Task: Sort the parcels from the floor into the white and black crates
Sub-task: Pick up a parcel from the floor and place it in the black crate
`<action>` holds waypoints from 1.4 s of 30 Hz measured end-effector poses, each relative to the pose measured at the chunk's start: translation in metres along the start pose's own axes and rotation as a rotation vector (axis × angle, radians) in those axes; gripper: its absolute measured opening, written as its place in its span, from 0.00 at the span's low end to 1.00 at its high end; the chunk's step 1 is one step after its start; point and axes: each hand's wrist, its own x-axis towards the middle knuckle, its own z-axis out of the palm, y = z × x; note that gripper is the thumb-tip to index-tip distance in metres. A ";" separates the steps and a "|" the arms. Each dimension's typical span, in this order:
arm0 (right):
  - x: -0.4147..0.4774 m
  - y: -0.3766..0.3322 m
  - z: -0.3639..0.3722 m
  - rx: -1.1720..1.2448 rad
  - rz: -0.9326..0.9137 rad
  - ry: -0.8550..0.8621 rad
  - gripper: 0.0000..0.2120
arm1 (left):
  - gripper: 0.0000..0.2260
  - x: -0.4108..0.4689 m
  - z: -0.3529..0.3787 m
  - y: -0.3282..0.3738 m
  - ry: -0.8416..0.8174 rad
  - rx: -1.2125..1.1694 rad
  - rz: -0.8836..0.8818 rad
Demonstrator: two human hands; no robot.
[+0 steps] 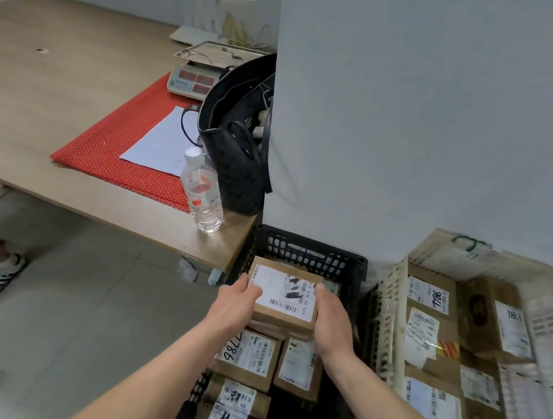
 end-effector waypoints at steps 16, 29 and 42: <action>0.100 0.004 0.064 0.145 0.114 -0.018 0.35 | 0.27 0.117 0.007 -0.004 -0.133 0.048 -0.016; 0.109 0.015 0.075 0.127 0.094 -0.002 0.43 | 0.24 0.121 0.029 -0.017 -0.037 0.196 0.202; 0.101 0.015 0.067 0.032 0.096 -0.143 0.46 | 0.29 0.114 0.024 -0.019 -0.013 0.231 0.215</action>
